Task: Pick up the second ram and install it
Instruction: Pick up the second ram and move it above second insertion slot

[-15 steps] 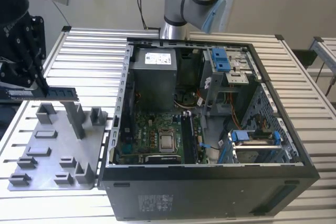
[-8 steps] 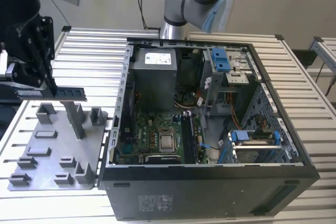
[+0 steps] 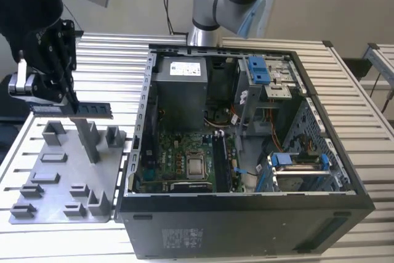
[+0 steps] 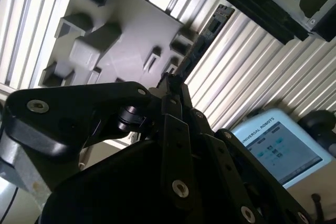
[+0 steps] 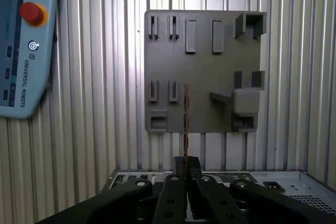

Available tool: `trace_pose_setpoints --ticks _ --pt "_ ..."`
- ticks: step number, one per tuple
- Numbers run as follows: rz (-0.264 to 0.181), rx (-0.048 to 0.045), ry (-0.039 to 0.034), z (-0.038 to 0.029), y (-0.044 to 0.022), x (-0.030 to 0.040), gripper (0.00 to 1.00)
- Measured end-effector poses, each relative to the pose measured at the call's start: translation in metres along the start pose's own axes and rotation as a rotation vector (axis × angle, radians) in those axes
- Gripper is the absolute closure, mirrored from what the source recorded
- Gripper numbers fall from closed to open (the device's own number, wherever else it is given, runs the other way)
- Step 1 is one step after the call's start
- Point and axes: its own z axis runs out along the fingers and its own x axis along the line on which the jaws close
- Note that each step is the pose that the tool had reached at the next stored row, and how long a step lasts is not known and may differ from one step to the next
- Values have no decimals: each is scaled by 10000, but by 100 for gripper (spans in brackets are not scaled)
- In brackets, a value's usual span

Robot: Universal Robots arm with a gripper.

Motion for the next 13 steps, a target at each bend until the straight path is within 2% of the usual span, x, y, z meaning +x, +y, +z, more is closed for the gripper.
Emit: trace_pose_setpoints --ticks 13 --pt "1 0 1 2 -344 -8 86"
